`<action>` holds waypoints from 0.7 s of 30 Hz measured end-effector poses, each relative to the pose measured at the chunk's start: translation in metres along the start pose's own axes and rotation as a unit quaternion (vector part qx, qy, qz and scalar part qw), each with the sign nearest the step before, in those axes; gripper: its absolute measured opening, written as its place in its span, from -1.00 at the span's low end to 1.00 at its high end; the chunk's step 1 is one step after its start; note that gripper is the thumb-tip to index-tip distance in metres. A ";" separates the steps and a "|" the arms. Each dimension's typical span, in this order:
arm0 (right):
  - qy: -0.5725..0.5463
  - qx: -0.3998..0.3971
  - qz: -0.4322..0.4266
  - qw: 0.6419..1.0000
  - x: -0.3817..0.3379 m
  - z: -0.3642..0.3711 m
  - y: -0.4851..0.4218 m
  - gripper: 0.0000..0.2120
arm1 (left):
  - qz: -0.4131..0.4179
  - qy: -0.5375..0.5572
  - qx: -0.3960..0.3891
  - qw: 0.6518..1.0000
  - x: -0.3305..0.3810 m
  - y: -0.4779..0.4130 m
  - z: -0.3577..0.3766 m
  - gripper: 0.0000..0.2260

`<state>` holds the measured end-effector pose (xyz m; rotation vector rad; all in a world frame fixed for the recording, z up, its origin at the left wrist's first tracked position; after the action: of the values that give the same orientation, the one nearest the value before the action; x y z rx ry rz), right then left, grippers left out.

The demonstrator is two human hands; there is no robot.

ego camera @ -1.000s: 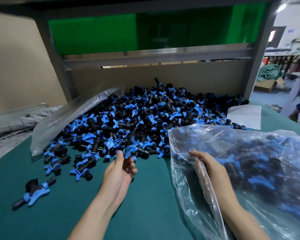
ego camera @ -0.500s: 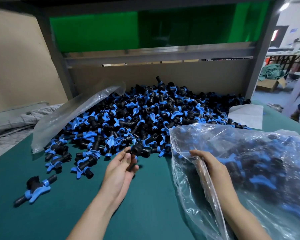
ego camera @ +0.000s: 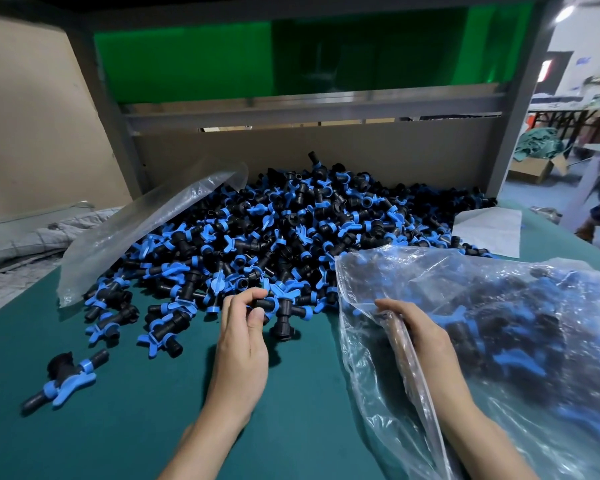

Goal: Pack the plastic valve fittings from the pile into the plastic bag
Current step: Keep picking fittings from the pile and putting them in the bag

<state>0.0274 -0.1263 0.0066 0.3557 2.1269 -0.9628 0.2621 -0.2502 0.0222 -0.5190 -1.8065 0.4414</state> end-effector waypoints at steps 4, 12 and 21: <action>0.003 0.002 0.001 1.000 -0.002 -0.001 0.000 -0.51 | 0.014 -0.015 -0.002 1.000 0.002 0.000 0.001 -0.77; -0.038 0.032 -0.021 0.999 -0.030 -0.011 -0.002 -0.46 | -0.089 0.103 -0.055 0.989 0.007 0.019 0.019 -0.85; 0.014 0.068 -0.165 0.984 -0.113 -0.050 -0.016 -0.65 | -0.184 0.247 -0.191 0.932 0.068 0.026 0.108 -0.94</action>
<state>0.0684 -0.0946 0.1193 0.0814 2.1921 -1.3029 0.1448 -0.1950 0.0314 -0.4867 -1.4470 -0.2907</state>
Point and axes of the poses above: each hand's wrist, its own y-axis away from the middle knuckle, its own z-axis out of the palm, x = y × z, the point moved 8 cm from there along -y, towards the middle knuckle, and after that the axes turned 6 degrees about x, right-handed, at the moved point
